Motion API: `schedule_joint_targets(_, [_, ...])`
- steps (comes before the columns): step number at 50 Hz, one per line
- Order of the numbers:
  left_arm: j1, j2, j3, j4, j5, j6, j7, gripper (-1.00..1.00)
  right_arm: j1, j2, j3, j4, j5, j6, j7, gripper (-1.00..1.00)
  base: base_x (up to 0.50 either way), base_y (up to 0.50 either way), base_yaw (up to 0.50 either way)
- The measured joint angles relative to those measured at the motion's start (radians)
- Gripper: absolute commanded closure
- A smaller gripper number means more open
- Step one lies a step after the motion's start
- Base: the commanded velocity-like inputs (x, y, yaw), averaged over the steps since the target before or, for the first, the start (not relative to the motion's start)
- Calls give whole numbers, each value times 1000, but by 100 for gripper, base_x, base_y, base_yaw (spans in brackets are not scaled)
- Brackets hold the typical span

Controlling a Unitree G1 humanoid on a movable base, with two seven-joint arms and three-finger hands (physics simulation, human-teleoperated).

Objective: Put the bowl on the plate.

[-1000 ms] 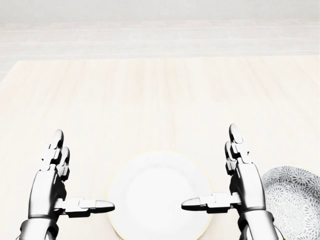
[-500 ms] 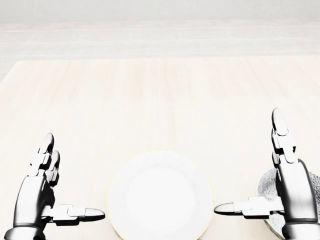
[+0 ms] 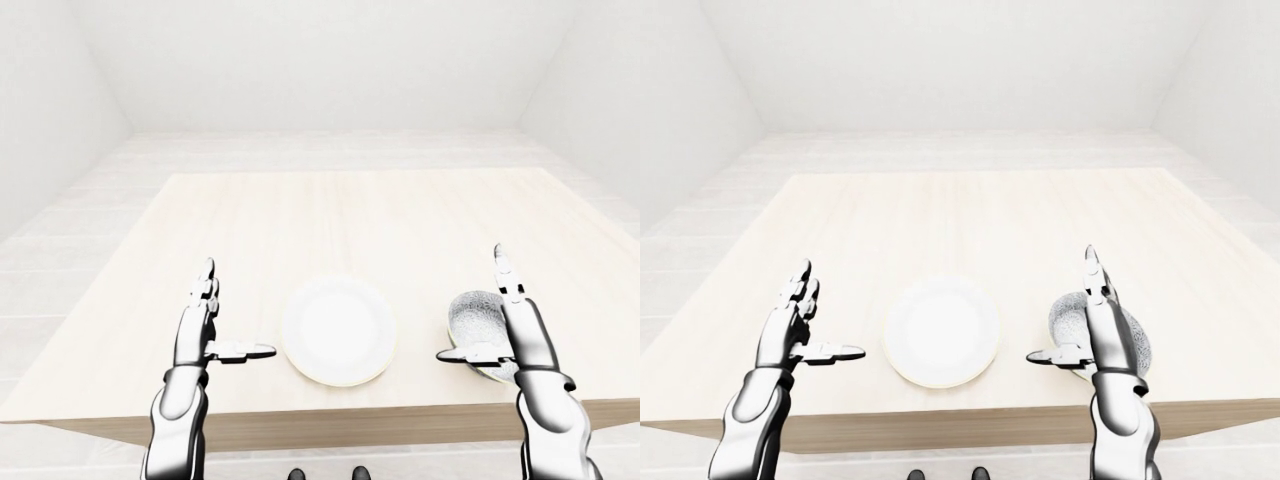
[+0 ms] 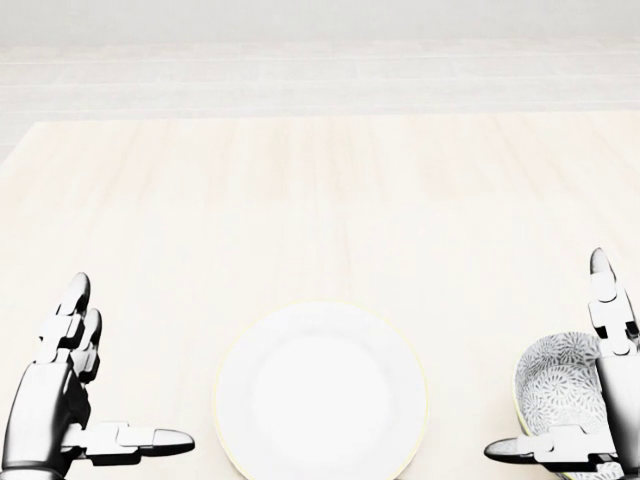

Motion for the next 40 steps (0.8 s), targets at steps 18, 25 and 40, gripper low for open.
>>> schedule_joint_targets(18, [13, -7, 13, 9, 9, -18, -8, -100, 28, 26, -48, 22, -110, 0, 18, -100, 0, 0, 0])
schedule_joint_targets(25, [14, -7, 15, 17, 10, -27, -8, -100, 34, 34, -56, 29, -139, 0, 22, -100, 0, 0, 0])
schedule_joint_targets(40, [17, -7, 18, 36, 12, -49, -6, -100, 45, 35, -52, 63, -223, 0, 18, -100, 0, 0, 0])
